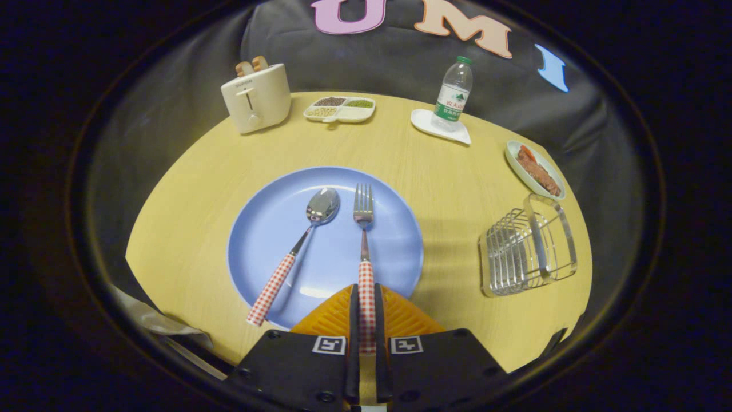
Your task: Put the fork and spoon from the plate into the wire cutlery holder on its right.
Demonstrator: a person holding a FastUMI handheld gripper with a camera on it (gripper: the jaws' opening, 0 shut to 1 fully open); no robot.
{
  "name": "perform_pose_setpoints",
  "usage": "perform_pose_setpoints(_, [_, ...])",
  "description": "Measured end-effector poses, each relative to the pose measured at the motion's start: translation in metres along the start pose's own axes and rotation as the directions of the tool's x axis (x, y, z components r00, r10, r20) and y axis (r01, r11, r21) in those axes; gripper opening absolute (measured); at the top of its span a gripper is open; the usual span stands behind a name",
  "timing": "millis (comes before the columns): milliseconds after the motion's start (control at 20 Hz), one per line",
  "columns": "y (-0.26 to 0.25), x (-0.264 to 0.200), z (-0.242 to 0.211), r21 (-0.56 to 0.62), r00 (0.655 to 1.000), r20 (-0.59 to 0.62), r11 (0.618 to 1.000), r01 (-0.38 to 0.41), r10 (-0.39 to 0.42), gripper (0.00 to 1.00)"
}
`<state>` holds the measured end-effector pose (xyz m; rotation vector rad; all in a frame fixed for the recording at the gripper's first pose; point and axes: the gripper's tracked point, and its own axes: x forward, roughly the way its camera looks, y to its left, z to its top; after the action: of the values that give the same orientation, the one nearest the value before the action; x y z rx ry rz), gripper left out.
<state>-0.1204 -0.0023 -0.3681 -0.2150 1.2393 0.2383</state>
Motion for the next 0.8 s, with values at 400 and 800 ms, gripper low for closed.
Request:
perform_pose_setpoints(400, [-0.030, -0.040, 0.009, -0.057, 0.996, -0.024, 0.995, -0.088, 0.087, 0.14])
perform_pose_setpoints(800, [-0.103, -0.075, 0.032, -0.076, 0.992, -0.023, 0.989, -0.124, 0.123, 0.14])
